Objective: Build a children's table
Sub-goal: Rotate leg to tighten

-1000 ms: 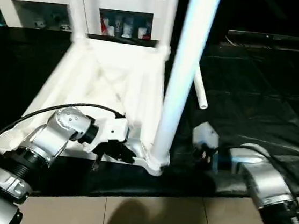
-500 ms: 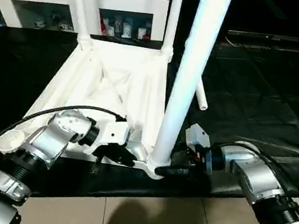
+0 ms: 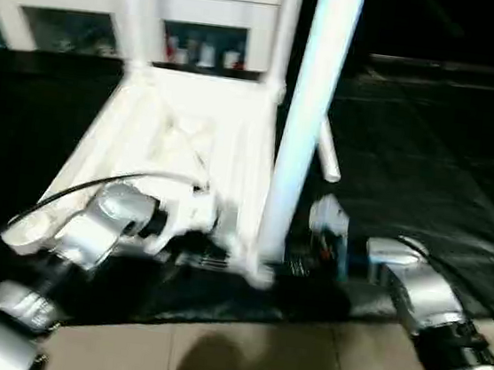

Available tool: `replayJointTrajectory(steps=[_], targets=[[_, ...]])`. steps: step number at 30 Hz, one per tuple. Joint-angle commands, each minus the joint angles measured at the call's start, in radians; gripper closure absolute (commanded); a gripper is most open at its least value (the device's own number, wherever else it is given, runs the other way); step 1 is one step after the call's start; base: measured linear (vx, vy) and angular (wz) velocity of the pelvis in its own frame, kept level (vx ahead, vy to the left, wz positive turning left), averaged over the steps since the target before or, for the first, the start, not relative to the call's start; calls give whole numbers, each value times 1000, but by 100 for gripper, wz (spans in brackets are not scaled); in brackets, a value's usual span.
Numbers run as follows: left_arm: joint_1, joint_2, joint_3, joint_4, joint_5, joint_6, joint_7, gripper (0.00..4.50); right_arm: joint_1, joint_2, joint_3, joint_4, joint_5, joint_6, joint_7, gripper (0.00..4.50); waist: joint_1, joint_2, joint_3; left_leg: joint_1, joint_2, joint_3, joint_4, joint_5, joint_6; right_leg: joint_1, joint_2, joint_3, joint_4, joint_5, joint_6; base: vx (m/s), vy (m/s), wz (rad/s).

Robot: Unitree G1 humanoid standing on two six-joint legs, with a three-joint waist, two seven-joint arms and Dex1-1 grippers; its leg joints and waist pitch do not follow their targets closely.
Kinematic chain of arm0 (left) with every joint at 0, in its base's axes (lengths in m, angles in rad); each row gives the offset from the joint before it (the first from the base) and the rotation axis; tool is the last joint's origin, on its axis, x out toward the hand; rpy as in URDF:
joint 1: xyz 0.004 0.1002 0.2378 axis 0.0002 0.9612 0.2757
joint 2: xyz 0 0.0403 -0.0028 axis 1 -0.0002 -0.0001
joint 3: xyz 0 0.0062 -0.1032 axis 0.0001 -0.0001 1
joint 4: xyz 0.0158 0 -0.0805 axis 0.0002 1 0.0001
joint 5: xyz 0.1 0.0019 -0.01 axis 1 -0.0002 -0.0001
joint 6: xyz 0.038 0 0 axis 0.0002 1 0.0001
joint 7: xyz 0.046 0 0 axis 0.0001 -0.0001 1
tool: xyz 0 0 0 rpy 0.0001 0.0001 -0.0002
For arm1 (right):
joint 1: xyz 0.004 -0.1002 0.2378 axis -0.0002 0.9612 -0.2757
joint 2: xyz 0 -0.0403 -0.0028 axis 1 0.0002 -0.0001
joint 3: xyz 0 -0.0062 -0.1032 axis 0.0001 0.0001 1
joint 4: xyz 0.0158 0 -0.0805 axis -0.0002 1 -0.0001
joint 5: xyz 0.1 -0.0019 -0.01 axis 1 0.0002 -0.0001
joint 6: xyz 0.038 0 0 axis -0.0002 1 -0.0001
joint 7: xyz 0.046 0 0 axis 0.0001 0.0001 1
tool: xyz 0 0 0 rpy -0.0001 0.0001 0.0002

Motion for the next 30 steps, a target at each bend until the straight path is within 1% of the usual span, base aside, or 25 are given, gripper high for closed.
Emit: replayJointTrajectory(steps=[1, 2, 3, 4, 6, 7, 8, 9, 10, 12, 13, 14, 15, 16, 17, 18, 20, 21, 22, 23, 25, 26, 28, 29, 30], targets=[[-58, -56, 47, -45, -32, 41, 95, 450, -29, 55, 23, 28, -24, 14, -102, 189, -2, -4, -67, -2, 24, -15, -82, -226, 9, 59, -75, 37, -90, -447, -126, 0, 0, 0], [-66, -80, 57, -53, -21, 79, 148, 450, -45, 90, 11, 61, -36, 11, -177, 189, -18, -6, -68, -8, 22, -15, -79, -214, 15, 62, -76, 37, -88, -434, -126, 0, 0, 0], [-70, -96, 61, -61, -15, 98, 176, 450, -55, 111, 4, 84, -46, 7, -229, 189, -18, -6, -68, -8, 22, -15, -79, -214, 15, 62, -76, 37, -88, -434, -126, 0, 0, 0], [-77, -128, 71, -76, -2, 140, 237, 450, -78, 154, -18, 135, -60, 2, -342, 189, -24, -5, -71, -5, 20, -13, -75, -206, 19, 60, -76, 38, -90, -422, -131, 0, 0, 0], [-85, -162, 76, -90, 13, 176, 296, 450, -106, 198, -47, 194, -74, -5, -473, 189, -36, -6, -76, -8, 17, -10, -69, -162, 28, 61, -73, 41, -84, -362, -153, 0, 0, 0], [-88, -175, 80, -96, 19, 192, 322, 450, -117, 210, -55, 215, -81, -12, -514, 189, -37, -2, -77, -7, 17, -10, -68, -141, 35, 61, -71, 41, -82, -323, -164, 0, 0, 0], [-92, -189, 85, -102, 24, 208, 350, 450, -128, 224, -65, 234, -88, -20, -542, 189, -38, -4, -79, -8, 16, -8, -67, -132, 43, 61, -69, 41, -81, -298, -170, 0, 0, 0], [-92, -189, 85, -102, 24, 208, 350, 450, -128, 224, -65, 234, -88, -20, -542, 189, -39, -3, -80, -8, 18, -7, -67, -123, 47, 62, -69, 42, -76, -265, -183, 0, 0, 0], [-93, -212, 82, -120, 33, 236, 384, 450, -150, 251, -79, 260, -92, -37, -576, 189, -36, -2, -81, -6, 18, -6, -67, -110, 63, 63, -68, 42, -75, -218, -200, 0, 0, 0], [-91, -220, 77, -130, 37, 245, 394, 450, -160, 263, -81, 266, -92, -46, -583, 189, -36, 1, -87, -10, 20, -7, -65, -64, 88, 69, -67, 41, -61, -115, -231, 0, 0, 0], [-90, -221, 75, -133, 39, 247, 397, 450, -163, 266, -81, 266, -92, -51, -581, 189, -35, 2, -88, -10, 21, -7, -65, -55, 95, 69, -67, 41, -58, -88, -238, 0, 0, 0], [-89, -223, 73, -138, 40, 253, 405, 450, -169, 270, -79, 271, -98, -64, -578, 189, -33, 2, -89, -10, 22, -6, -62, -38, 116, 69, -68, 41, -53, -32, -255, 0, 0, 0], [-88, -223, 72, -139, 40, 255, 407, 450, -169, 269, -78, 272, -101, -70, -579, 189, -33, 2, -89, -10, 22, -6, -62, -38, 116, 69, -68, 41, -53, -32, -255, 0, 0, 0], [-86, -223, 71, -143, 39, 259, 408, 450, -170, 268, -77, 275, -106, -81, -583, 189, -30, 3, -90, -10, 22, -6, -61, -29, 126, 69, -67, 41, -49, -4, -264, 0, 0, 0], [-83, -222, 72, -147, 38, 263, 408, 450, -168, 263, -84, 274, -98, -86, -581, 189, -29, 2, -88, -10, 22, -5, -62, -39, 132, 67, -66, 41, -51, -8, -268, 0, 0, 0], [-80, -219, 71, -151, 38, 262, 404, 450, -165, 258, -90, 271, -93, -88, -580, 154, -27, 2, -85, -8, 22, -4, -63, -65, 129, 66, -68, 41, -57, -45, -265, 0, 0, 0], [-76, -214, 70, -153, 36, 261, 399, 450, -159, 247, -102, 265, -86, -93, -577, 119, -24, 1, -85, -9, 22, -4, -63, -80, 118, 68, -69, 41, -59, -83, -252, 0, 0, 0], [-73, -206, 70, -152, 31, 249, 389, 450, -147, 226, -112, 251, -86, -102, -567, 110, -20, 3, -84, -6, 23, -3, -64, -88, 110, 65, -68, 42, -62, -101, -246, 0, 0, 0], [-71, -200, 70, -151, 28, 250, 382, 450, -137, 212, -115, 236, -88, -109, -558, 110, -18, 3, -83, -5, 24, -2, -64, -91, 108, 63, -68, 42, -63, -107, -244, 0, 0, 0], [-70, -196, 70, -151, 25, 252, 378, 450, -131, 203, -116, 227, -89, -113, -552, 98, -15, 2, -83, -6, 24, -2, -64, -92, 105, 63, -67, 43, -61, -105, -242, 0, 0, 0], [-65, -174, 66, -139, 28, 235, 357, 450, -99, 168, -118, 176, -78, -116, -501, 72, -7, 3, -86, -6, 27, -3, -62, -75, 110, 62, -66, 43, -56, -67, -243, 0, 0, 0], [-64, -166, 65, -133, 29, 228, 350, 450, -87, 155, -118, 156, -73, -117, -480, 72, -1, 3, -85, -7, 26, -3, -62, -73, 118, 63, -65, 43, -55, -54, -239, 0, 0, 0], [-61, -143, 64, -114, 27, 199, 320, 450, -53, 114, -114, 96, -53, -107, -407, 52, 1, 3, -85, -8, 25, -3, -62, -76, 121, 64, -66, 43, -57, -53, -239, 0, 0, 0], [-60, -123, 61, -100, 28, 181, 298, 450, -28, 76, -104, 55, -48, -118, -349, 40, 3, 3, -84, -9, 25, -4, -62, -82, 122, 64, -65, 42, -57, -61, -235, 0, 0, 0], [-60, -123, 61, -100, 28, 181, 298, 450, -28, 76, -104, 55, -48, -118, -349, 32, 4, 2, -84, -8, 25, -3, -62, -89, 121, 64, -66, 42, -59, -71, -230, 0, 0, 0]])
